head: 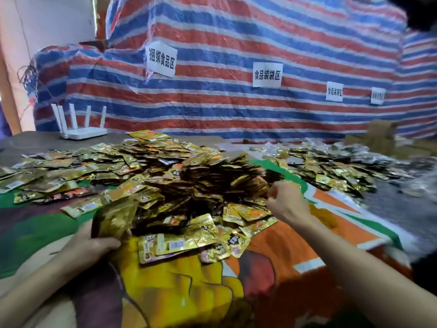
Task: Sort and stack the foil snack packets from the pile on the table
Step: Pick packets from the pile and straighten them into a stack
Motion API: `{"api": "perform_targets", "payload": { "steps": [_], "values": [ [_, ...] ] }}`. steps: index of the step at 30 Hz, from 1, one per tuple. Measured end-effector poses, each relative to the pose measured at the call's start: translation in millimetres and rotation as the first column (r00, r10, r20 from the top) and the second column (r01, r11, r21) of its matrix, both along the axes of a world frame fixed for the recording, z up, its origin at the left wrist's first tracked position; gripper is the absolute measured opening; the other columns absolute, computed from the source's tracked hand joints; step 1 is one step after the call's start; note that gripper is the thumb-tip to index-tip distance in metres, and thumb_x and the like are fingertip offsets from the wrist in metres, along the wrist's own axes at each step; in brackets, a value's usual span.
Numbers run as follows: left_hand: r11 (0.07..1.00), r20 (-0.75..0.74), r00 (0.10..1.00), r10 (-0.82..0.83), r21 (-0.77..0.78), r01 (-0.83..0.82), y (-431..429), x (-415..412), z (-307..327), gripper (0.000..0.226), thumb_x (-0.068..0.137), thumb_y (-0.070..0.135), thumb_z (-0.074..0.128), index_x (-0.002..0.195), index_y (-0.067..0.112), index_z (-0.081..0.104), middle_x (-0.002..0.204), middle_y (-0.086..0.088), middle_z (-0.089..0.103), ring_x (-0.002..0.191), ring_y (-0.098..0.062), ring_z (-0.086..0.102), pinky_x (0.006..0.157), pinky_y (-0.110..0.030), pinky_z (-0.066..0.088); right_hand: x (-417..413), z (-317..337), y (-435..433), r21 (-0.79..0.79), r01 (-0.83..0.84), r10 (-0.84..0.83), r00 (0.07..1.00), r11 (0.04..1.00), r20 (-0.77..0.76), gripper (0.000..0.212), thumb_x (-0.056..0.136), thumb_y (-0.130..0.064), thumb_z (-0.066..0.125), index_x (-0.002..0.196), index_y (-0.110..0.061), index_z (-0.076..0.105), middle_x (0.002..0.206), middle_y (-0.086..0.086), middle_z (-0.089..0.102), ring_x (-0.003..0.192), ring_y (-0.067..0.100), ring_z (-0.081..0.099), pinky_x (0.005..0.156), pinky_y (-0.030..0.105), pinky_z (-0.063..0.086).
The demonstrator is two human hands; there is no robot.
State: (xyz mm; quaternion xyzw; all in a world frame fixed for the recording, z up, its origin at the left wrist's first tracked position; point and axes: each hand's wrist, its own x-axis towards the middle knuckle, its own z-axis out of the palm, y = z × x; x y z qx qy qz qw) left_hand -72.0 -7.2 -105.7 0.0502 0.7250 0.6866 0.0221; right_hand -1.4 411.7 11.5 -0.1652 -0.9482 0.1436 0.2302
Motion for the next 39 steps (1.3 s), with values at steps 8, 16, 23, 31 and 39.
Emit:
{"api": "perform_targets", "payload": {
  "steps": [8,16,23,31,39],
  "values": [
    [0.959,0.075,0.996,-0.055,0.280,0.031,10.9,18.2,30.6,0.056,0.081,0.020,0.072,0.131,0.001,0.056,0.127,-0.029,0.060,0.120,-0.050,0.057,0.104,-0.064,0.043,-0.8,-46.7,65.5,0.156,0.104,-0.142,0.956,0.982,0.257,0.011,0.083,-0.011,0.059,0.076,-0.013,0.051,0.081,0.006,0.060,0.077,0.028,0.063,0.056,0.034,0.045],
    [0.880,0.038,0.994,-0.101,0.470,0.072,12.2,34.3,43.0,0.034,0.078,0.031,0.061,0.101,0.006,0.066,0.078,-0.011,0.066,0.070,-0.029,0.069,0.065,-0.035,0.062,-4.1,-45.0,67.2,0.152,0.128,-0.170,0.937,0.980,0.306,0.022,0.087,-0.010,0.057,0.072,-0.017,0.043,0.078,0.004,0.055,0.070,0.024,0.055,0.054,0.032,0.041],
    [0.866,0.059,0.992,-0.108,0.496,0.065,8.6,34.1,42.0,0.036,0.077,0.033,0.063,0.102,0.007,0.067,0.079,-0.012,0.065,0.071,-0.029,0.069,0.069,-0.038,0.060,1.0,-35.4,70.7,-0.044,0.034,-0.027,0.986,0.998,0.166,0.015,0.096,-0.007,0.058,0.109,-0.012,0.053,0.097,0.010,0.063,0.089,0.026,0.061,0.071,0.034,0.047],
    [0.856,0.082,0.988,-0.131,0.512,0.071,10.8,39.4,46.7,0.033,0.078,0.030,0.062,0.101,0.007,0.067,0.079,-0.012,0.064,0.071,-0.030,0.068,0.067,-0.039,0.059,-5.4,-0.4,31.7,-0.332,-0.037,0.020,0.998,0.943,-0.054,0.012,0.088,-0.008,0.073,0.096,-0.011,0.065,0.100,0.013,0.068,0.087,0.026,0.063,0.067,0.032,0.047],
    [0.856,0.082,0.985,-0.154,0.509,0.092,10.3,43.0,52.8,0.028,0.078,0.018,0.057,0.102,0.005,0.067,0.079,-0.014,0.062,0.078,-0.031,0.069,0.080,-0.046,0.048,-11.5,20.7,-61.6,-0.585,-0.391,0.346,0.918,0.711,-0.193,0.014,0.093,-0.008,0.069,0.104,-0.013,0.063,0.104,0.011,0.069,0.093,0.021,0.070,0.075,0.032,0.059]
  ]
}}
